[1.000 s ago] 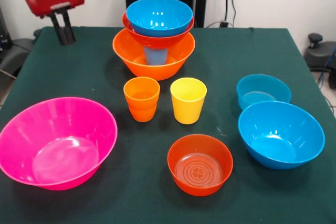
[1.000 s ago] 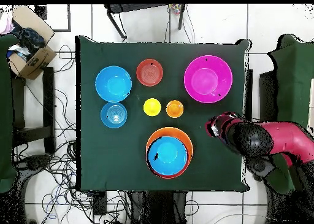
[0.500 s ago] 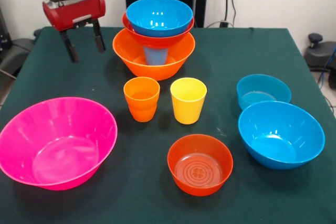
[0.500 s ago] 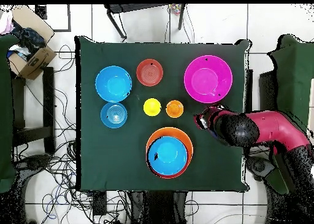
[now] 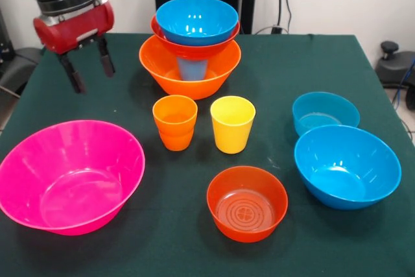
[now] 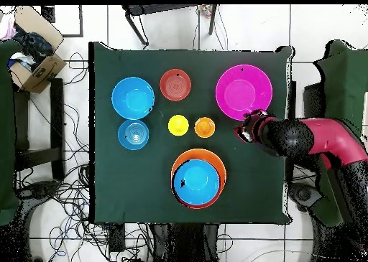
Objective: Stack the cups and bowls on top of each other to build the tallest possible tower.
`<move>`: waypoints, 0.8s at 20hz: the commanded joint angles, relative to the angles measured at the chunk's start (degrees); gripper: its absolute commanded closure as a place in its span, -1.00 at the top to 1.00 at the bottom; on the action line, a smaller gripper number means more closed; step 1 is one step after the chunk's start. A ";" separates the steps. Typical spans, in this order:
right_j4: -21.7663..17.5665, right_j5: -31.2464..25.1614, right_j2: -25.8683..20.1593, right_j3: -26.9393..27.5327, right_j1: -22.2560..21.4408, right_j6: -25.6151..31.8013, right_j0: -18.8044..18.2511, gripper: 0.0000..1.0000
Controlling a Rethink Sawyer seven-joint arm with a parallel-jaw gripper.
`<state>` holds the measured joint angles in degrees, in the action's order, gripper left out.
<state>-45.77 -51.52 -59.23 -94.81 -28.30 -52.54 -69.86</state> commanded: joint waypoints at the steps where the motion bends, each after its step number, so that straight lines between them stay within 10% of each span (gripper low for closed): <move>1: -4.23 -9.52 0.05 12.26 7.38 39.70 2.17 1.00; 16: -2.18 -3.83 -2.19 7.56 4.09 51.87 2.92 1.00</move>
<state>-45.92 -54.89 -60.44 -88.83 -22.61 -16.35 -69.99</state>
